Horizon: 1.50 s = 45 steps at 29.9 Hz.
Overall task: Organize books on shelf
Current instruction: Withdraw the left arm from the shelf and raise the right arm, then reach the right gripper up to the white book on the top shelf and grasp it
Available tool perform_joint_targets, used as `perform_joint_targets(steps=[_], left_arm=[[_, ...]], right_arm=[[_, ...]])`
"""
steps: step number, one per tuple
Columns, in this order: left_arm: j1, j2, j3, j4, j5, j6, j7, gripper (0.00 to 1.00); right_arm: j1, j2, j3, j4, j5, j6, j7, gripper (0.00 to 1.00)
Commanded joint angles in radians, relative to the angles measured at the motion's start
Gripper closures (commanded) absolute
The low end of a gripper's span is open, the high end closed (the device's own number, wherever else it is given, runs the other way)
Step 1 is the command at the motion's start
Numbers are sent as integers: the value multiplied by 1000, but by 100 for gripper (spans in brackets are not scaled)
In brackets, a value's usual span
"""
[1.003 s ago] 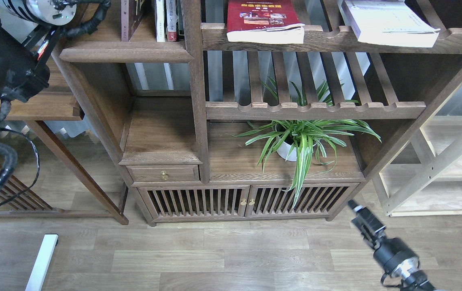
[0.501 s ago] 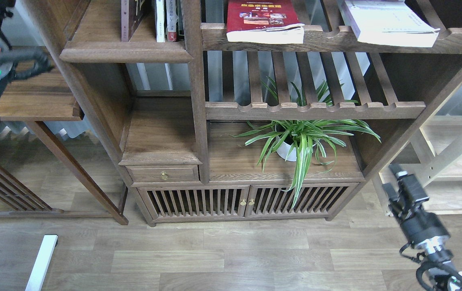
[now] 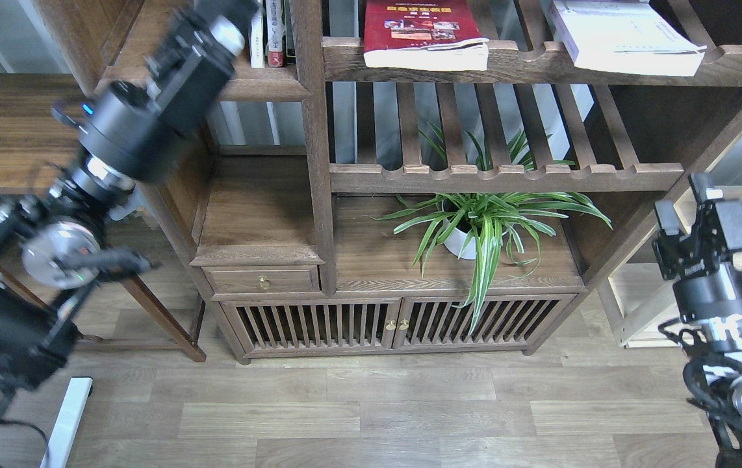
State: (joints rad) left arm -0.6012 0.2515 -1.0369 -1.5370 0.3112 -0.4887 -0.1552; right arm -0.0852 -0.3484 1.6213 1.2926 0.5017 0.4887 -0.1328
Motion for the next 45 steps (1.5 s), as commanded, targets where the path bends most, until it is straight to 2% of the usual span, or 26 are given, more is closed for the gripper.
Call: perform_joint_targets(steps=[1, 4, 7, 9, 13, 19, 26, 35, 39, 42, 45], left_arm=[[63, -106, 32, -5, 2, 0, 78, 1], [77, -155, 81, -3, 6, 0, 175, 1], [77, -173, 89, 11, 9, 0, 221, 2], [77, -175, 92, 12, 9, 0, 223, 2], [83, -172, 97, 12, 8, 0, 223, 2], [90, -164, 94, 12, 3, 0, 221, 1], [98, -164, 95, 11, 2, 0, 221, 1], [109, -159, 97, 2, 2, 0, 224, 1], [110, -158, 95, -2, 2, 0, 224, 1], [110, -158, 94, -2, 2, 0, 224, 1], [110, -158, 95, -2, 2, 0, 224, 1]], right_arm=[[77, -3, 3, 0, 0, 0, -1, 7], [152, -1, 0, -1, 0, 0, -1, 7], [203, 3, -11, -1, 0, -28, -2, 6], [225, 3, -17, -1, 0, -70, -4, 7], [297, 0, -17, -7, 0, -226, -4, 6], [389, -1, -26, -22, -2, -381, -2, 6], [423, -4, -26, -24, 0, -424, -4, 7], [469, -86, -34, -23, 0, -579, -7, 17], [495, -90, -34, -23, 0, -676, -7, 17], [505, -89, -37, -21, 1, -711, -10, 18], [535, -80, -37, -19, 3, -739, -11, 23]])
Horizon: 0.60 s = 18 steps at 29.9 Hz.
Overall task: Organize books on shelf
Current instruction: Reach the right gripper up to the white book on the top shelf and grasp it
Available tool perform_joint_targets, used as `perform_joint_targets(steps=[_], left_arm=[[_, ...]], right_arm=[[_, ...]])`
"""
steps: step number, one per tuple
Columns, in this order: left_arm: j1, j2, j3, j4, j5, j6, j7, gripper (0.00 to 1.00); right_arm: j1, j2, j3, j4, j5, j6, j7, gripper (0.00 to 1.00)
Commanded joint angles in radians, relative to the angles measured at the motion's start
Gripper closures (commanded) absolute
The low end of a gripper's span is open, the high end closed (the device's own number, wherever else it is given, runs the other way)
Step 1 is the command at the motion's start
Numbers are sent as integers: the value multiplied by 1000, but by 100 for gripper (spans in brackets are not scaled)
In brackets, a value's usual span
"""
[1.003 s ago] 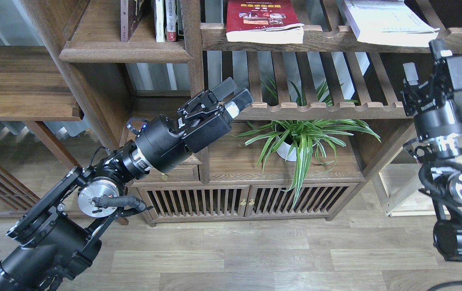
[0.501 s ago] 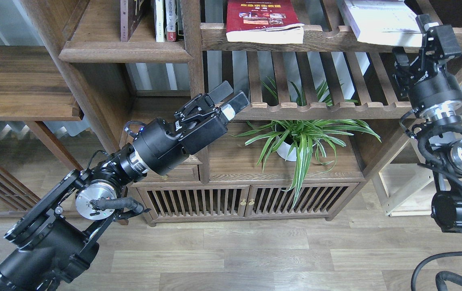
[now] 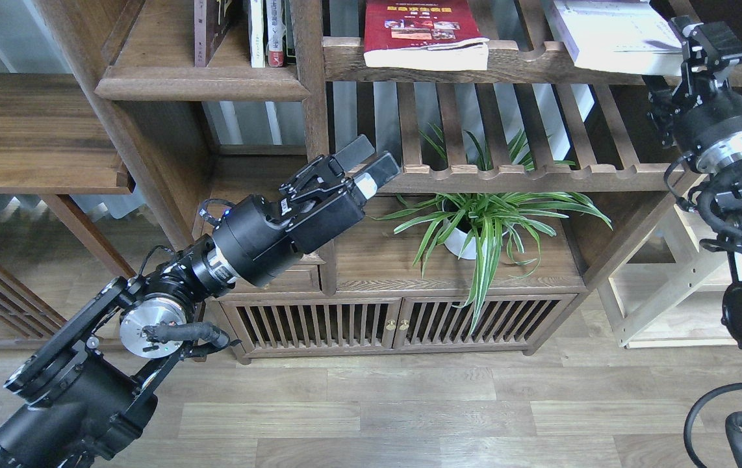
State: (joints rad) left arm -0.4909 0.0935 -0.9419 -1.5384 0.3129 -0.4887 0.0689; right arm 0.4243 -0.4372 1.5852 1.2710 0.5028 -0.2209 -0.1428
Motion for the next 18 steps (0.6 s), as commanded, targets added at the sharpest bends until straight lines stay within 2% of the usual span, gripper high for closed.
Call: perform_joint_targets(steps=[1, 12, 18], left_arm=[[0, 0, 0, 0, 2, 0, 0, 1], [6, 6, -1, 0, 2, 0, -1, 1], [8, 9, -14, 0, 0, 0, -1, 1]], right_arm=[[36, 14, -1, 2, 2, -44, -1, 25], [83, 31, -31, 4, 6, -138, -3, 32], [83, 49, -36, 4, 10, -143, -1, 43]])
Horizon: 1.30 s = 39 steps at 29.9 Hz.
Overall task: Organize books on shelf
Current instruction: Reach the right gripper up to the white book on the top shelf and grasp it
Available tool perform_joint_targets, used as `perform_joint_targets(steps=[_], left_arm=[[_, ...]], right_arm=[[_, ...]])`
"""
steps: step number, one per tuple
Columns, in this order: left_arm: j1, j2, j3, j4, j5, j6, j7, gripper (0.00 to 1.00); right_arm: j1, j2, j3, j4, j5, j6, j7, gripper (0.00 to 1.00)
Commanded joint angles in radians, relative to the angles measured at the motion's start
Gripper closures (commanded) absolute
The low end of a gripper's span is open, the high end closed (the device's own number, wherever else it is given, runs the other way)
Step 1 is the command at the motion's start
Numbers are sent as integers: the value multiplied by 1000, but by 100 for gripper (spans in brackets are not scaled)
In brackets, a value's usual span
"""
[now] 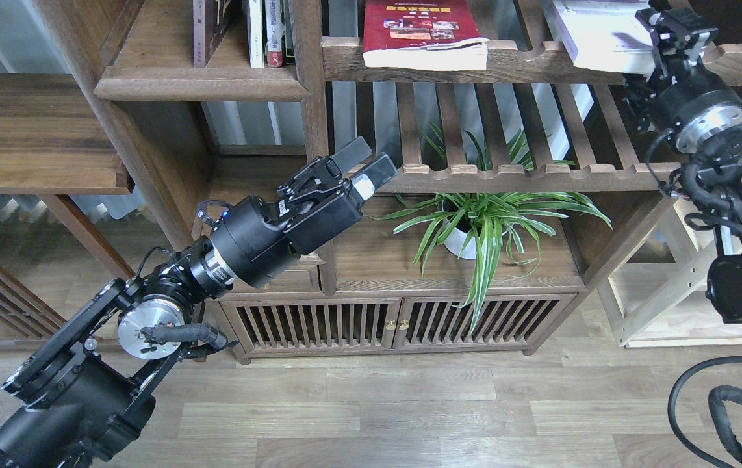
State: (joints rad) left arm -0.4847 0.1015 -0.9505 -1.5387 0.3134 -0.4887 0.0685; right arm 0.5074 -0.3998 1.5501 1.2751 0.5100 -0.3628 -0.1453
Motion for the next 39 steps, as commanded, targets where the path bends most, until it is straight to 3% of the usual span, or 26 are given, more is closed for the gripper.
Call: perform_joint_targets(steps=[1, 8, 16, 23, 31, 34, 39], left_arm=[[5, 4, -5, 0, 0, 0, -1, 1], [8, 12, -8, 0, -2, 0, -3, 1], [8, 12, -7, -1, -2, 0, -1, 1], [8, 12, -10, -1, -2, 0, -4, 1], [20, 11, -13, 14, -17, 0, -10, 1], [21, 14, -16, 28, -22, 0, -9, 1], [49, 15, -16, 28, -22, 0, -9, 1]], right_arm=[[0, 12, 1, 0, 2, -1, 3, 47], [2, 13, 7, -5, 2, -1, 6, 64], [2, 56, 48, -16, 2, 44, 13, 93], [-1, 84, 87, -17, 2, 64, 16, 94], [-56, 127, 128, 26, 30, 192, 12, 94], [-110, 122, 130, 40, 36, 286, 4, 95], [-214, 130, 107, 41, 53, 557, 0, 96]])
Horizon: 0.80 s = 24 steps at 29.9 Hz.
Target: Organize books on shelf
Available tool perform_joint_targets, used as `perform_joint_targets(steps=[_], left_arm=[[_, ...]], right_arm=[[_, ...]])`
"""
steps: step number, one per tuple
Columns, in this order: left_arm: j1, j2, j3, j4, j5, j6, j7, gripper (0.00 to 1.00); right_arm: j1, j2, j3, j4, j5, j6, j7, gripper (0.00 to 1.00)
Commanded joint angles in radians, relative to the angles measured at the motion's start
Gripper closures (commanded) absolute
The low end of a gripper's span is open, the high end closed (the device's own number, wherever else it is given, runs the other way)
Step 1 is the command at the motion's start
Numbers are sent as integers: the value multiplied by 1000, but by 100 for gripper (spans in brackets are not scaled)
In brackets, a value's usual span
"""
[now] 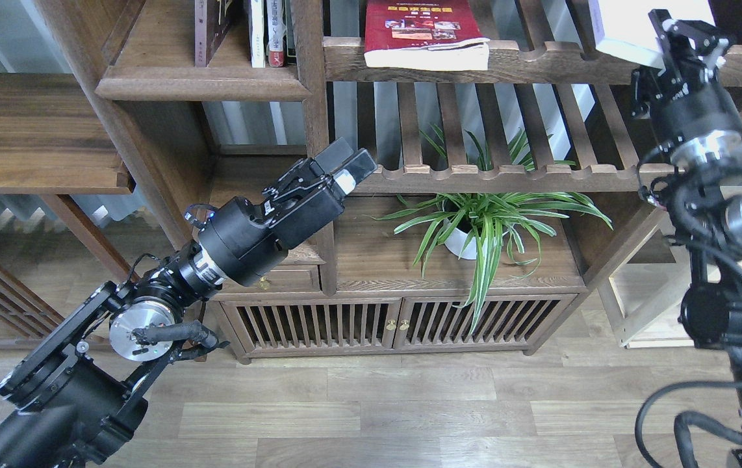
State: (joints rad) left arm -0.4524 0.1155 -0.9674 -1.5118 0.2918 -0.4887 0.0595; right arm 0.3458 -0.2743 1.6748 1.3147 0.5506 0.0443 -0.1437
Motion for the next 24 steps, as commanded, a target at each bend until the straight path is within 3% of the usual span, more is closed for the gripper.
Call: perform_joint_targets(steps=[1, 8, 17, 24], left_arm=[[23, 1, 1, 1, 0, 0, 0, 1], [73, -2, 7, 1, -5, 0, -9, 1], [81, -4, 4, 5, -40, 0, -10, 1], [113, -42, 32, 96, -200, 0, -4, 1]], right_arm=[[-62, 10, -24, 1, 20, 198, -2, 96], [-122, 29, -41, 1, 55, 444, -2, 96], [-347, 33, -135, 6, 54, 444, -2, 96], [-419, 80, -196, 17, 54, 444, 9, 97]])
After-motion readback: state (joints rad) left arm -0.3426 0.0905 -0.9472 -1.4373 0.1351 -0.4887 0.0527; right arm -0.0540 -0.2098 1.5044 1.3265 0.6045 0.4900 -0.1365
